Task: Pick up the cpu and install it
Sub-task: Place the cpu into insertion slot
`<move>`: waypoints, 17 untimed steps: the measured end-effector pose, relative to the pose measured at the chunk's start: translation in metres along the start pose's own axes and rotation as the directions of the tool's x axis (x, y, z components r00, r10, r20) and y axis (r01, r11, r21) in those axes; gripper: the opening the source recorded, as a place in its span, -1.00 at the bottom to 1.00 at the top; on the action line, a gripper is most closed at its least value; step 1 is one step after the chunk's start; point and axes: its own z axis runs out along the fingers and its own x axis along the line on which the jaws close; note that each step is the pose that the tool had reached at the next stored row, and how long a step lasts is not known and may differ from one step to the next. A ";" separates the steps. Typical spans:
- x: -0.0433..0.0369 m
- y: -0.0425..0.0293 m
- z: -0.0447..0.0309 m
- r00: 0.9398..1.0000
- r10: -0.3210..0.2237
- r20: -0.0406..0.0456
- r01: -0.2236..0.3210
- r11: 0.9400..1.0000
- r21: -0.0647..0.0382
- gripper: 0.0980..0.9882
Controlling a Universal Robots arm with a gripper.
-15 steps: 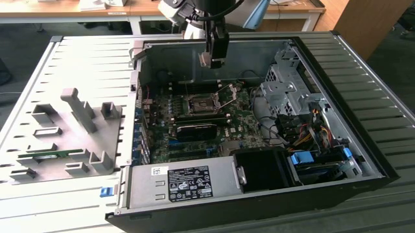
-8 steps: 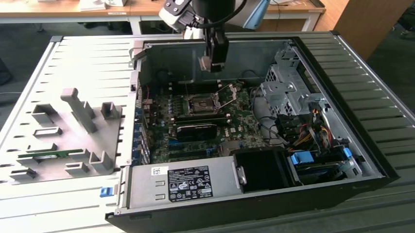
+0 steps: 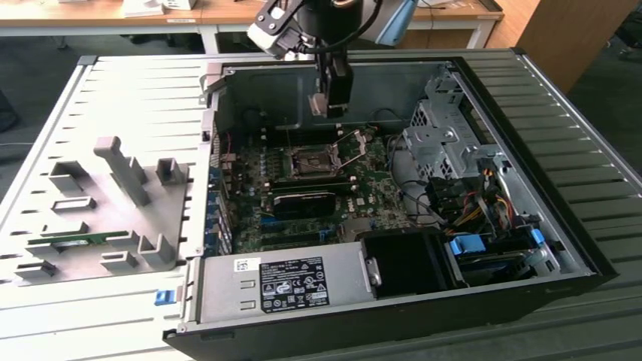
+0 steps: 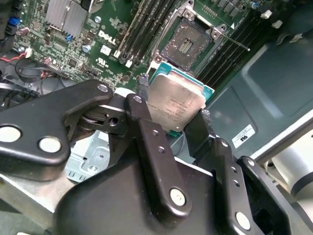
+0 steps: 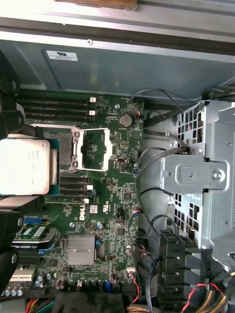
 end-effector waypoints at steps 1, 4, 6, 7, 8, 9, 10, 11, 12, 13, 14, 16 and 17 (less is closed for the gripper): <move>0.0004 -0.0003 0.0020 1.000 0.000 0.000 0.000 1.000 0.000 0.00; 0.0004 -0.0012 0.0073 1.000 -0.011 -0.001 0.011 1.000 0.000 0.00; 0.0004 -0.0017 0.0108 1.000 -0.025 -0.002 0.025 1.000 0.000 0.00; 0.0009 -0.0020 0.0126 1.000 -0.026 -0.002 0.026 1.000 0.000 0.00; 0.0014 -0.0021 0.0146 1.000 -0.026 -0.002 0.026 1.000 0.000 0.00; 0.0020 -0.0022 0.0164 1.000 -0.026 -0.002 0.026 1.000 0.001 0.00; 0.0026 -0.0024 0.0183 1.000 -0.026 -0.002 0.026 1.000 0.001 0.00; 0.0030 -0.0025 0.0201 1.000 -0.026 -0.002 0.026 1.000 0.000 0.00; 0.0034 -0.0027 0.0219 1.000 -0.026 -0.002 0.026 1.000 0.000 0.00; 0.0039 -0.0028 0.0235 1.000 -0.026 -0.002 0.026 1.000 0.001 0.00; 0.0042 -0.0030 0.0253 1.000 -0.026 -0.001 0.026 1.000 0.000 0.00; 0.0048 -0.0033 0.0291 1.000 -0.026 0.001 0.026 1.000 0.001 0.00; 0.0050 -0.0034 0.0307 1.000 -0.026 0.001 0.026 1.000 0.001 0.00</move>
